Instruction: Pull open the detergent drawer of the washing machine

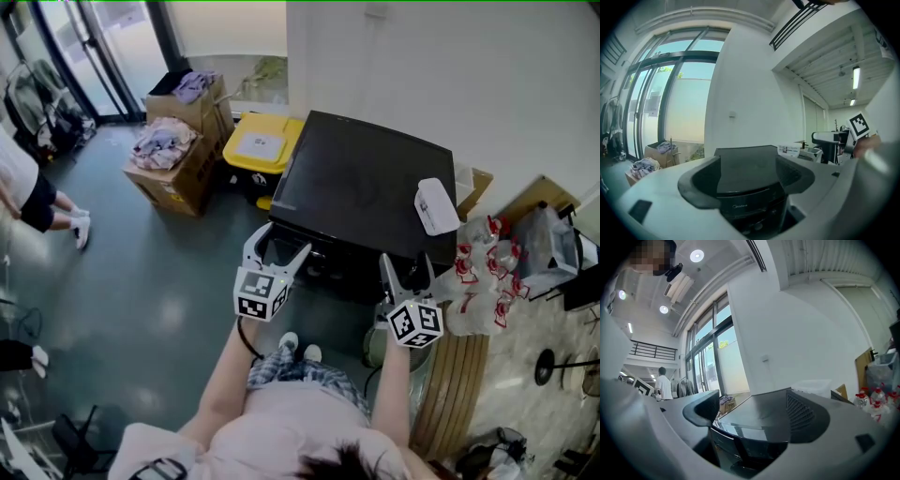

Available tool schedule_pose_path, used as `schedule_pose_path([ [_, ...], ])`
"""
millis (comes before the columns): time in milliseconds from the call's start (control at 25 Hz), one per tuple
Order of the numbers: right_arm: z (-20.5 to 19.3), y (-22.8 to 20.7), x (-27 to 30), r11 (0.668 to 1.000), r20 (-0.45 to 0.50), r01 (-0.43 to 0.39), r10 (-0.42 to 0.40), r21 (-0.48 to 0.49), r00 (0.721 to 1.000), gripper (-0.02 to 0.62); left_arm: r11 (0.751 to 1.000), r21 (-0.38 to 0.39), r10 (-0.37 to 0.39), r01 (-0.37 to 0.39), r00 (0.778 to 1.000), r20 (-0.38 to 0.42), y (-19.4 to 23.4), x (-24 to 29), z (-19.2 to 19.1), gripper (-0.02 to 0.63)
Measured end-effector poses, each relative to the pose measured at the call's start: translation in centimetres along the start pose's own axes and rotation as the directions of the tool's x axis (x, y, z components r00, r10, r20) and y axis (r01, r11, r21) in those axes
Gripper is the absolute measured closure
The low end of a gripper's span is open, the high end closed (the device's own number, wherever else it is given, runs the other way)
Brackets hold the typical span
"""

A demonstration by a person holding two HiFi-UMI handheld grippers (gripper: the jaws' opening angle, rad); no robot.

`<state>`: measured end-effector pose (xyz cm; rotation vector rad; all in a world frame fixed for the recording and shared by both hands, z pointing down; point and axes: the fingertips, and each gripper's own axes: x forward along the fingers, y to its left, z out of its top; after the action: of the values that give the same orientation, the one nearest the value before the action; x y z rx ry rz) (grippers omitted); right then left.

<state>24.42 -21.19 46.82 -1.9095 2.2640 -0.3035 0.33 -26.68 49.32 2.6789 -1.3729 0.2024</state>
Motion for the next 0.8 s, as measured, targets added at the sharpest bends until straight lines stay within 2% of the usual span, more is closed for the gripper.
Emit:
schedule_pose_path([
  [600,-1.8,1.1,5.7,0.999,-0.034,0.032,-0.031,0.018,0.999,0.155,0.998,0.013,-0.059,0.06,0.996,-0.064,4.1,4.7,-0.9,0.252],
  [800,-2.3,1.3,7.7,1.0,-0.105,-0.02,0.017,-0.019,0.994,0.155,0.998,0.034,-0.045,0.05,0.991,-0.125,4.8,6.0,-2.7,0.252],
])
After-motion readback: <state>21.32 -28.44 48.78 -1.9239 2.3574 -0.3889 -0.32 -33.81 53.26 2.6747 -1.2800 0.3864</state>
